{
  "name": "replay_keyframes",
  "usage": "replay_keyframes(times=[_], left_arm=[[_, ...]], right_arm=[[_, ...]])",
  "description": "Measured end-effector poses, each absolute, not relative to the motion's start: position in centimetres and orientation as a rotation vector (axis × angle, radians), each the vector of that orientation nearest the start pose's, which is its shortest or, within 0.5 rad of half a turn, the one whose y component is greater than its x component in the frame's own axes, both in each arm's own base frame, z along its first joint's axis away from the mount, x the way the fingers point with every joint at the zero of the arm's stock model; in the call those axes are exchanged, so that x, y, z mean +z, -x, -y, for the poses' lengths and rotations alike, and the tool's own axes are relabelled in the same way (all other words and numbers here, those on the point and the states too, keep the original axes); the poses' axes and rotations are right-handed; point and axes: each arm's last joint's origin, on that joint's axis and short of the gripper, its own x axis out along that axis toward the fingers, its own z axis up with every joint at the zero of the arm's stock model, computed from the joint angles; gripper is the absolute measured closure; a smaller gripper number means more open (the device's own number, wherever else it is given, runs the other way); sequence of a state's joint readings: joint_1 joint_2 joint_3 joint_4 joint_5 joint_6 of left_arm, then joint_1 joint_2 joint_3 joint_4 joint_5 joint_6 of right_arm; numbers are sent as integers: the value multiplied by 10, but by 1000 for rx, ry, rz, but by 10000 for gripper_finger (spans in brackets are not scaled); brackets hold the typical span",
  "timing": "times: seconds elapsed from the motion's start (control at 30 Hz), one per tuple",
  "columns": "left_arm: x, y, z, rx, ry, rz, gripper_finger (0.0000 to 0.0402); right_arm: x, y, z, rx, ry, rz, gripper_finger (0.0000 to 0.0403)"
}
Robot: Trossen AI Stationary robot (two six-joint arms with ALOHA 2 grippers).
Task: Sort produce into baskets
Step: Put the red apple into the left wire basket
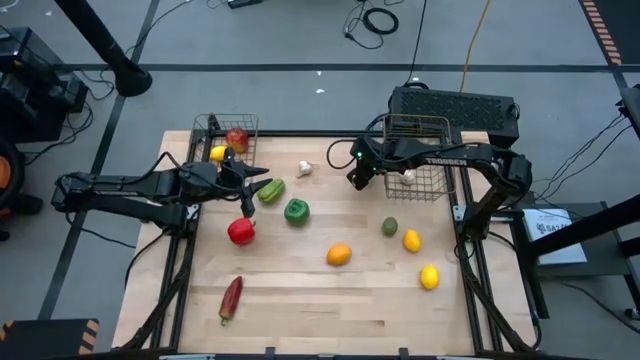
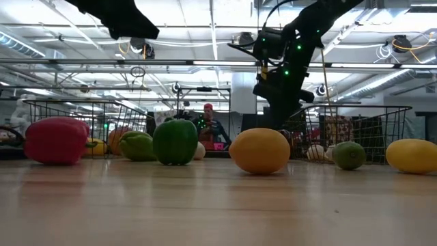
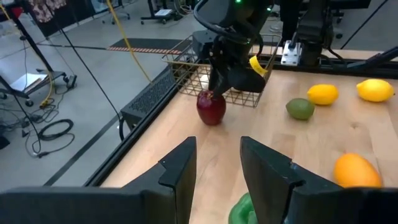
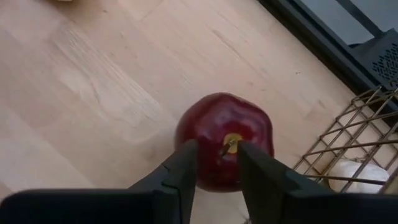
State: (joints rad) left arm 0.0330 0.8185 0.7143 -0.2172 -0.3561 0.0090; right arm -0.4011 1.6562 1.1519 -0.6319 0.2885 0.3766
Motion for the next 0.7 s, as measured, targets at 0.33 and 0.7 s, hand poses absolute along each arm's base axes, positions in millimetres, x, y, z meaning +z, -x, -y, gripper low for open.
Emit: replay_keyframes(times=[0.33, 0.7], left_arm=[[298, -178, -16, 380, -62, -347, 269], [297, -178, -16, 384, -40, -356, 269]], right_arm=[[213, -295, 134, -814, -376, -1055, 364], [213, -295, 134, -797, -346, -1075, 400]])
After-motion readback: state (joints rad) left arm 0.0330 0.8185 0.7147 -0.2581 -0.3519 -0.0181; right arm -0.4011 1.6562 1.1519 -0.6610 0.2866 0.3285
